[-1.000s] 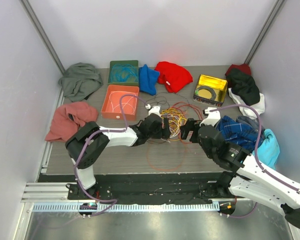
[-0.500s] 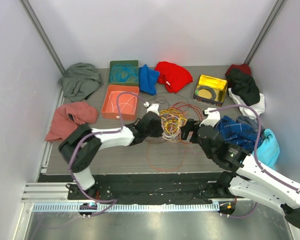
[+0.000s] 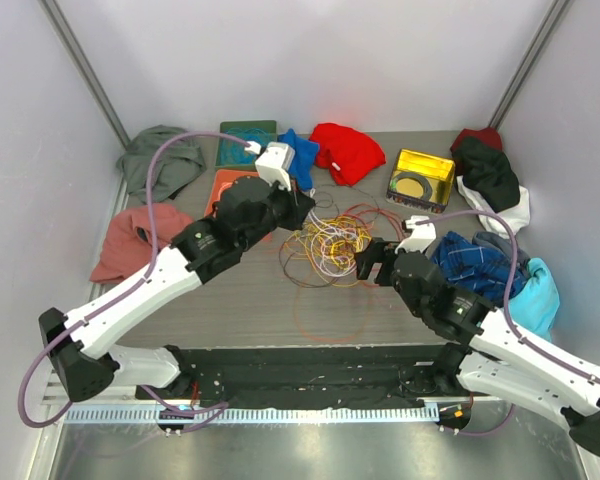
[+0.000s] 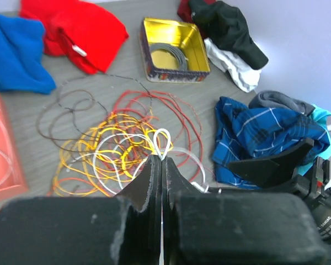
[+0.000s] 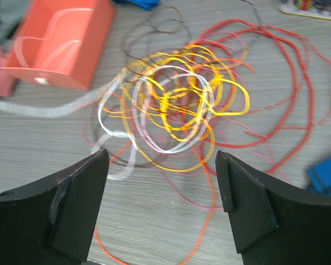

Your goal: Untangle the cables

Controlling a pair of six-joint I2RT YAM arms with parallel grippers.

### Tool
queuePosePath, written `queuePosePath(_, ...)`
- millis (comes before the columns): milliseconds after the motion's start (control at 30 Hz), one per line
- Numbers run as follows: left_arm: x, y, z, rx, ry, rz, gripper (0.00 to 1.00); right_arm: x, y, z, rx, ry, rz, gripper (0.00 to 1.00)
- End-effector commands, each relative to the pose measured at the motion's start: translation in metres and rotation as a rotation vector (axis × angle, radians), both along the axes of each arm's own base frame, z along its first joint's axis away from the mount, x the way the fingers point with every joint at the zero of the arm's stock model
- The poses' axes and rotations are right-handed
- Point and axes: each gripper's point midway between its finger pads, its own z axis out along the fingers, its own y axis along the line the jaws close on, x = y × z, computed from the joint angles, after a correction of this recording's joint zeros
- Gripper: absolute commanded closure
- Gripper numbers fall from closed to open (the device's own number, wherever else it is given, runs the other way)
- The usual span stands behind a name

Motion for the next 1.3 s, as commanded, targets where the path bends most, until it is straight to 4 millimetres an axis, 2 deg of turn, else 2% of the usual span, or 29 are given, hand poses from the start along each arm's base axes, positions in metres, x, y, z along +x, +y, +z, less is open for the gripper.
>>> queuePosePath(0, -0.002, 0.025, 0.019, 0.119, -0.055, 0.025, 1.00, -0.001, 0.019, 0.053, 0.184, -0.151, 0.086, 0.13)
queuePosePath(100, 0.002, 0.037, 0.034, 0.146, -0.108, 0.067, 1.00, -0.006, 0.023, 0.071, 0.218, -0.195, 0.136, 0.13)
queuePosePath(133, 0.003, 0.042, 0.045, 0.156, -0.143, 0.078, 1.00, -0.007, 0.023, 0.075, 0.220, -0.201, 0.138, 0.13)
queuePosePath(267, 0.016, 0.069, 0.078, 0.219, -0.236, 0.204, 1.00, -0.006, 0.013, 0.074, 0.197, -0.202, 0.105, 0.14)
queuePosePath(333, 0.028, 0.086, 0.087, 0.289, -0.245, 0.303, 1.00, -0.007, 0.010, 0.071, 0.183, -0.190, 0.094, 0.14)
queuePosePath(433, 0.041, 0.106, 0.086, 0.367, -0.221, 0.386, 1.00, -0.007, 0.007, 0.067, 0.174, -0.181, 0.084, 0.15)
queuePosePath(567, 0.062, 0.127, 0.067, 0.379, -0.150, 0.475, 1.00, -0.007, 0.003, 0.066, 0.156, -0.179, 0.071, 0.15)
queuePosePath(600, 0.071, 0.141, 0.065, 0.375, -0.130, 0.513, 1.00, -0.008, 0.002, 0.066, 0.149, -0.178, 0.069, 0.15)
queuePosePath(667, 0.078, 0.154, 0.061, 0.347, -0.093, 0.552, 1.00, -0.008, 0.000, 0.067, 0.139, -0.182, 0.069, 0.15)
queuePosePath(700, 0.085, 0.170, 0.062, 0.337, -0.083, 0.591, 1.00, -0.008, -0.001, 0.066, 0.134, -0.182, 0.067, 0.15)
queuePosePath(800, 0.098, 0.191, 0.060, 0.340, -0.066, 0.657, 1.00, -0.009, -0.003, 0.066, 0.128, -0.186, 0.064, 0.15)
queuePosePath(933, 0.111, 0.197, 0.047, 0.347, -0.041, 0.673, 1.00, -0.008, -0.004, 0.063, 0.125, -0.183, 0.060, 0.15)
queuePosePath(1033, 0.122, 0.195, 0.029, 0.362, -0.021, 0.672, 1.00, -0.009, -0.005, 0.061, 0.127, -0.185, 0.056, 0.15)
queuePosePath(1133, 0.134, 0.195, 0.004, 0.372, 0.011, 0.680, 1.00, -0.011, -0.009, 0.061, 0.131, -0.188, 0.051, 0.15)
queuePosePath(1267, 0.149, 0.195, -0.041, 0.360, 0.086, 0.675, 1.00, -0.012, -0.013, 0.058, 0.121, -0.185, 0.040, 0.15)
